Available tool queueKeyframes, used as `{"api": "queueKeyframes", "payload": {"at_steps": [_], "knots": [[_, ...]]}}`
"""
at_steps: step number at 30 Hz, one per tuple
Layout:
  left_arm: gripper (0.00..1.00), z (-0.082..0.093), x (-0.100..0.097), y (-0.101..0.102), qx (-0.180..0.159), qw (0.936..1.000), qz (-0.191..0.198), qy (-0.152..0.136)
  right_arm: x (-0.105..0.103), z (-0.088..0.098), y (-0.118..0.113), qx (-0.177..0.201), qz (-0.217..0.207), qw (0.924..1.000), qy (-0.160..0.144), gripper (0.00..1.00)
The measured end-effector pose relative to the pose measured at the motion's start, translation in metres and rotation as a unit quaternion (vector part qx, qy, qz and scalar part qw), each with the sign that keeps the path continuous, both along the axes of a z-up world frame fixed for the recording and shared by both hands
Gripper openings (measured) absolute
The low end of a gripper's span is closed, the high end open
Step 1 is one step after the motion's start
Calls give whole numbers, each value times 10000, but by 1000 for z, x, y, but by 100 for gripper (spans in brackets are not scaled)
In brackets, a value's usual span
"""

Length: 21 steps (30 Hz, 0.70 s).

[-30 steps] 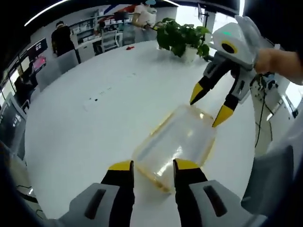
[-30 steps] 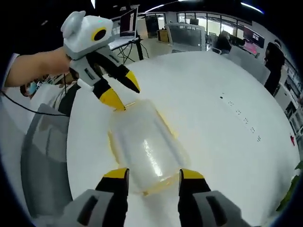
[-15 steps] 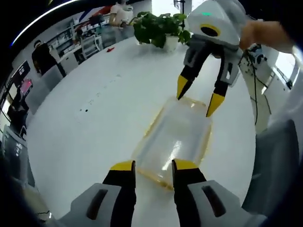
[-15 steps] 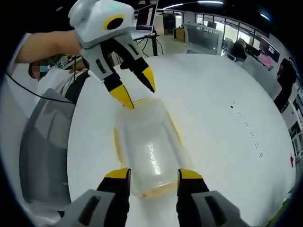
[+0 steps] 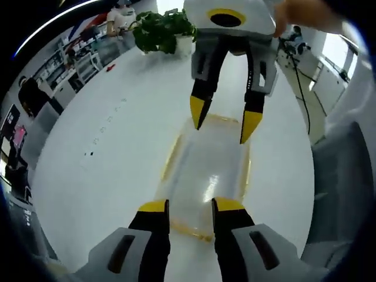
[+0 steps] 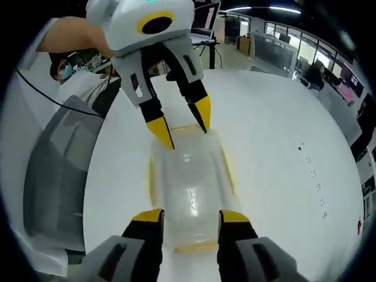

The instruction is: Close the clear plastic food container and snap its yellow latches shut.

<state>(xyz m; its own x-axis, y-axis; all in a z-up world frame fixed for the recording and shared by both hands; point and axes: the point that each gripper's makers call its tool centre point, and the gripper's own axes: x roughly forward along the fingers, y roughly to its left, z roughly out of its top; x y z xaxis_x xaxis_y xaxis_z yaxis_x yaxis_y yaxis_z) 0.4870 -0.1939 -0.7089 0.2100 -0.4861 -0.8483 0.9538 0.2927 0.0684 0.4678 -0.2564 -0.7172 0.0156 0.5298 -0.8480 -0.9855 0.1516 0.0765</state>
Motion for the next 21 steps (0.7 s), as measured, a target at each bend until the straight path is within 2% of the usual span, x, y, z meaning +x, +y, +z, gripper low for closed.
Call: {"api": "queueKeyframes", "payload": {"at_steps": [8, 21], "knots": [[26, -1, -1, -21, -22, 9997, -245, -10, 2, 1, 23, 182, 116, 9998, 40, 35], [25, -6, -5, -31, -6, 9992, -388, 23, 7, 0, 30, 255, 128, 9996, 50, 34]]}}
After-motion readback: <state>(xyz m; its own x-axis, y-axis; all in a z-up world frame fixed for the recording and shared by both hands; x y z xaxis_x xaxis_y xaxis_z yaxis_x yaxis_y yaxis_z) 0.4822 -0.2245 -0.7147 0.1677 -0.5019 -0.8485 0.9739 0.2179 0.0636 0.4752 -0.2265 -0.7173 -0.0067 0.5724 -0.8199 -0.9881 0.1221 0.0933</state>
